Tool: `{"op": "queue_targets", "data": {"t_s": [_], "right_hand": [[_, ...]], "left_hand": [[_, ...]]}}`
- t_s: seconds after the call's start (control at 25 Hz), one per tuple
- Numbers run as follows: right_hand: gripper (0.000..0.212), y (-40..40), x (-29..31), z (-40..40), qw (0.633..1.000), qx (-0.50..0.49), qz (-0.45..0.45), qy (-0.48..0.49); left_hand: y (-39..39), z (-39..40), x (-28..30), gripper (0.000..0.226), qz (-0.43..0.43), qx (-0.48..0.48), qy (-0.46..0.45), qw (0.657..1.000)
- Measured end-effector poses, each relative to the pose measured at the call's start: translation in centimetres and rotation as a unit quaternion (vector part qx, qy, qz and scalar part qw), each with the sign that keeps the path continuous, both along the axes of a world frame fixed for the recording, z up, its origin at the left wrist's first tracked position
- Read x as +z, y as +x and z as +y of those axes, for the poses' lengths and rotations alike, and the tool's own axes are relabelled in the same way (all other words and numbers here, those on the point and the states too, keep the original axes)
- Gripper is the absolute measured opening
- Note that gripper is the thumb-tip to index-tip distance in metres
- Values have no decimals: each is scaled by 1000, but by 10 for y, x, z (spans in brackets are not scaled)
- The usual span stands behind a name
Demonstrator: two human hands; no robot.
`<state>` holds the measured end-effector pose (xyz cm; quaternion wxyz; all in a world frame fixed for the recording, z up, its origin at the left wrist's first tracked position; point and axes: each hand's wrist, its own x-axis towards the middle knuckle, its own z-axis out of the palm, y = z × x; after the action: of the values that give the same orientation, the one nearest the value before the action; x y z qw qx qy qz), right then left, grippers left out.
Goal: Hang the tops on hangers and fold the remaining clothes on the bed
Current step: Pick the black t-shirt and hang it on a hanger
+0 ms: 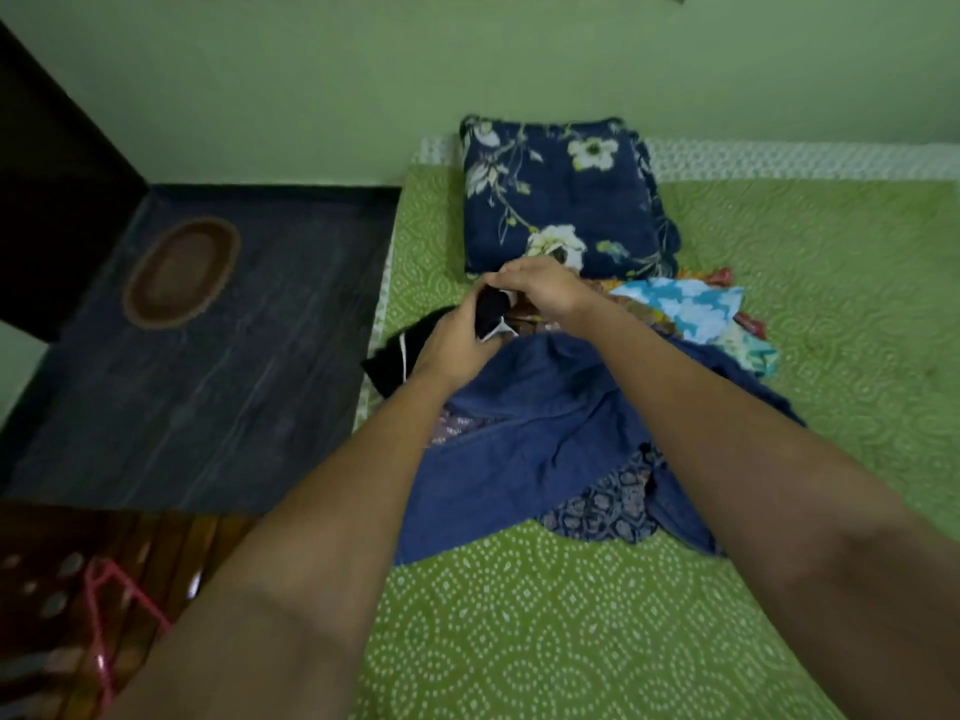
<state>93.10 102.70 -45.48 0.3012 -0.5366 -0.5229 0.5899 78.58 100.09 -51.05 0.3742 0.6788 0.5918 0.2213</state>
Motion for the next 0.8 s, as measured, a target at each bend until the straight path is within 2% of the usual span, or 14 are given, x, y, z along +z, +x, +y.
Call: {"op": "queue_targets", "data": {"t_s": [0.08, 0.16, 0.24, 0.32, 0.36, 0.48, 0.56, 0.72, 0.8], "right_hand": [[23, 1, 52, -18, 999, 10, 48, -13], [19, 9, 100, -43, 1000, 21, 11, 11], [24, 14, 131, -72, 990, 74, -116, 41], [16, 7, 145, -110, 973, 104, -192, 74], [16, 3, 146, -131, 969, 87, -211, 98], [37, 7, 138, -174, 948, 47, -275, 156], [41, 27, 142, -194, 915, 76, -363, 158], [47, 82, 143, -209, 817, 157, -547, 92], [37, 97, 141, -215, 818, 141, -552, 74]], "left_hand": [[-7, -4, 59, 26, 9, 61, 8, 998], [-16, -18, 122, 31, -30, 73, 3, 997], [-19, -40, 177, 34, -107, 85, 4, 991], [-14, -61, 216, 28, -131, 99, 23, 986], [-9, -74, 231, 28, -125, 97, 40, 987], [4, -102, 266, 34, -18, 89, 106, 990], [6, -120, 279, 41, 50, 108, 142, 983], [-7, -145, 279, 27, 28, 167, 168, 971], [-13, -160, 272, 27, 11, 161, 174, 972]]}}
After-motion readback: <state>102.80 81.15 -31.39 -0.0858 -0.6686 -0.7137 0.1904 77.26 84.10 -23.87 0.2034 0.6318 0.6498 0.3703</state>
